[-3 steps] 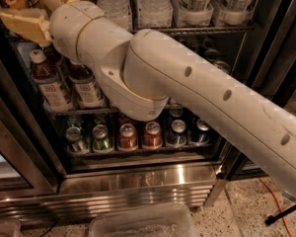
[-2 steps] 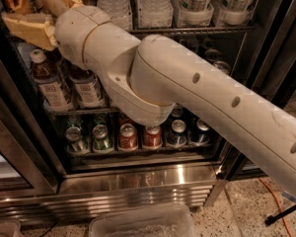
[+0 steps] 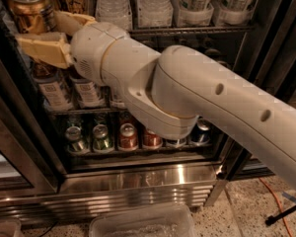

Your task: Pick orange can from top shelf of fridge

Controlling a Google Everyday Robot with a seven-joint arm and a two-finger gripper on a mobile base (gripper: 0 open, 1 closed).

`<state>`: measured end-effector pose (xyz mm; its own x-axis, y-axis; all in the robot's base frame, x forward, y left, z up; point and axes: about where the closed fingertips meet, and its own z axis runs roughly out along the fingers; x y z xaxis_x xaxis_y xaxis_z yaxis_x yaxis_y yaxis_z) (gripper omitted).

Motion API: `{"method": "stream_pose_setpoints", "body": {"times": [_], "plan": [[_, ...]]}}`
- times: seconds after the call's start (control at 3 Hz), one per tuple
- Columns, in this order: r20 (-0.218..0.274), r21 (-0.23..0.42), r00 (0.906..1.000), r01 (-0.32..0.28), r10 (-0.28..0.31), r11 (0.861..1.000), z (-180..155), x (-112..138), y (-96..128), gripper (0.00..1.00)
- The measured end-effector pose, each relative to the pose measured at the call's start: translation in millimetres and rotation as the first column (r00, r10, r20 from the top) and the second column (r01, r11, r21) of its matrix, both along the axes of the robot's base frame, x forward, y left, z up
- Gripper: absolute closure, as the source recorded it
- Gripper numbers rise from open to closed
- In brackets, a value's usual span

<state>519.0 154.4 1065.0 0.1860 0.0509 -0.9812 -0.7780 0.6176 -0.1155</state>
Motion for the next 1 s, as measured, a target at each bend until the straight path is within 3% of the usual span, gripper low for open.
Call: {"method": "stream_pose_setpoints", "body": {"times": [0.33,1.0], "plan": [[-0.070,-0.036,0.9973,-0.025,0.022,0.999,-18,-19,-15,1.00],[-0.191,-0.082,0.9815,-0.010,-0.006,0.997,-49,-49,-53,1.00]]}}
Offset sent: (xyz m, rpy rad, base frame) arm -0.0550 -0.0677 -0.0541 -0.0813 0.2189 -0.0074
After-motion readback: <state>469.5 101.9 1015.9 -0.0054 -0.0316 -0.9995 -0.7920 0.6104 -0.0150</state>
